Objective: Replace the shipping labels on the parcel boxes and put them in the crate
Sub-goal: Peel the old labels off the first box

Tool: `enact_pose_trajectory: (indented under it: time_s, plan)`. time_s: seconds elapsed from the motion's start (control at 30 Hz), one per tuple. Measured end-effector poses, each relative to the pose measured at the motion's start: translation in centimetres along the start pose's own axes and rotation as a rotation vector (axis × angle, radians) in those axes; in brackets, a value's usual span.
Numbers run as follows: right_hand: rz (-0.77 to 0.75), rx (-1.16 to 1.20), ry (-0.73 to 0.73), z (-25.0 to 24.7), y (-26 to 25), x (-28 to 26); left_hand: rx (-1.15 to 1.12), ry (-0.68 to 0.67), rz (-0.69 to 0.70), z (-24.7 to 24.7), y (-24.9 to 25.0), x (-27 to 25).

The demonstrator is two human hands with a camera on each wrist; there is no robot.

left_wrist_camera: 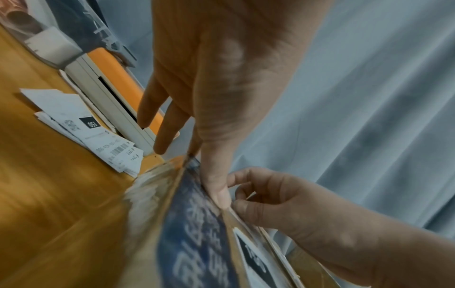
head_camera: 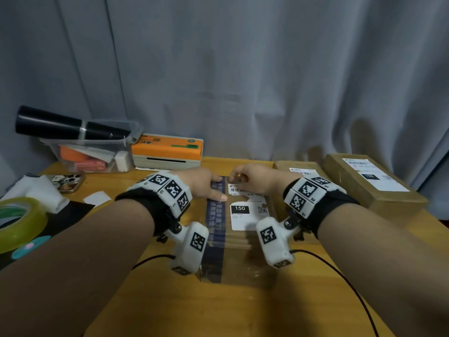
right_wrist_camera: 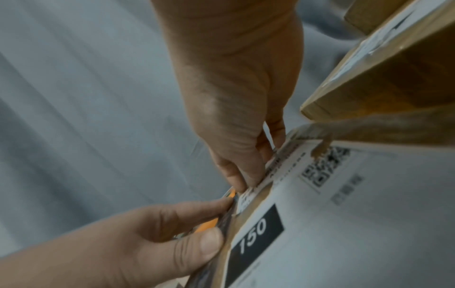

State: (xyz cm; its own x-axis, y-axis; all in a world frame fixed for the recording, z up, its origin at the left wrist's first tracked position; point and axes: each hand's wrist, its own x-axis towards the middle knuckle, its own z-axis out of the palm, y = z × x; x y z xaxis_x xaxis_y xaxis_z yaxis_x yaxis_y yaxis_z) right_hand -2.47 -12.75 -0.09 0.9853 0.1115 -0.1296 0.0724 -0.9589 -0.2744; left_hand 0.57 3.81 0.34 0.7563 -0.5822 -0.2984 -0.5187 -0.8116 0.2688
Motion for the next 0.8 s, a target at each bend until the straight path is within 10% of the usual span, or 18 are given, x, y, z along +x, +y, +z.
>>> enact_pose_trajectory:
  time_s: [0.37, 0.6, 0.8]
  plan:
    - [0.177, -0.042, 0.010, -1.6, 1.9, -2.0, 0.341, -0.144, -0.004, 1.4, 2.6, -1.5]
    - [0.209, 0.016, 0.107, -0.9, 4.5, -4.7, 0.492, 0.008, -0.080, -0.5, 2.1, -1.1]
    - [0.067, -0.062, 0.224, 0.2, 2.9, -6.7, 0.239, 0.006, 0.175, 0.7, 1.0, -2.4]
